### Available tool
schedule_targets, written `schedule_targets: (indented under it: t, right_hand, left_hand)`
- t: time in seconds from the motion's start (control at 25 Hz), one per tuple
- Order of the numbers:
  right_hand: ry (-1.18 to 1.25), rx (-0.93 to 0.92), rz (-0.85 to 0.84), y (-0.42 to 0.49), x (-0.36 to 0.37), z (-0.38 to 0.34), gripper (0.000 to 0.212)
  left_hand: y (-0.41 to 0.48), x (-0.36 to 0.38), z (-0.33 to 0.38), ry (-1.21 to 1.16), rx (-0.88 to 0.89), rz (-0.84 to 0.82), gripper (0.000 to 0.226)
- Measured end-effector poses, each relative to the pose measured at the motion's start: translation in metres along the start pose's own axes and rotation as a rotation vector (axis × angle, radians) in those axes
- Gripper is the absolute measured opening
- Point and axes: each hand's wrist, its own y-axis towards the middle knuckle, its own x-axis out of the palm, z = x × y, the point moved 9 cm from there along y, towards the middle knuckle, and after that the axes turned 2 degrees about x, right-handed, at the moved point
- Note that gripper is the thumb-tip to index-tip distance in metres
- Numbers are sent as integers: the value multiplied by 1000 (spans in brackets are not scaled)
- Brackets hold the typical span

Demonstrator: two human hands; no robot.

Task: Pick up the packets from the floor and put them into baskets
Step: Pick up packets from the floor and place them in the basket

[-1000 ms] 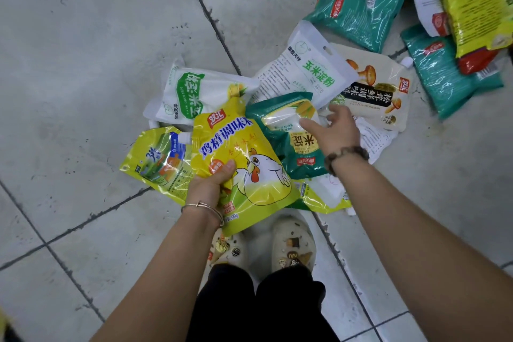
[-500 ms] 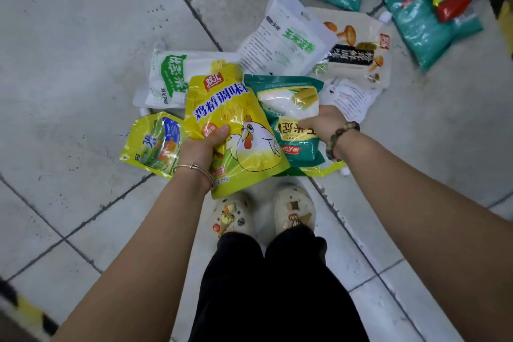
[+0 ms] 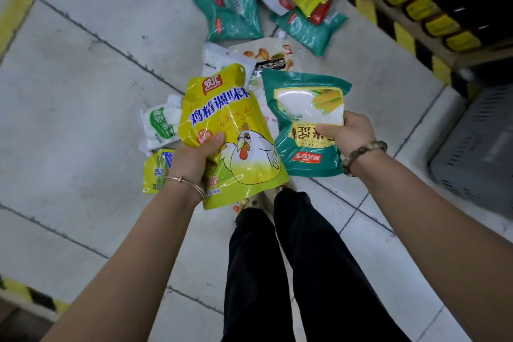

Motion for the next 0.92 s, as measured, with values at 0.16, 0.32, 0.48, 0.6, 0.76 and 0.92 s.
schedule_targets:
  t: [0.16,0.32,0.48,0.6,0.76,0.92]
  right_hand:
    - [95,-52,51,-52,-62,-20,19]
    - [145,-93,120,-80,-134,-17,10]
    - [208,-138,247,-89,-231,7,18]
    - [344,-132,346,-87,-315,38,31]
    - [416,-137,468,-80,-436,85,28]
    - [450,-115,561,-67,-548,138,37]
  left_hand:
    - [-58,49,41,98,67,-96,37]
    - [-108,119,55,211,103,-171,52]
    - [-150,208,34,292,130,-276,33]
    - [-175,289,-2,402,147,-335,18]
    - [-205,407,-59,489,162,-398,21]
    - [-228,517,-113,589,152,-443,12]
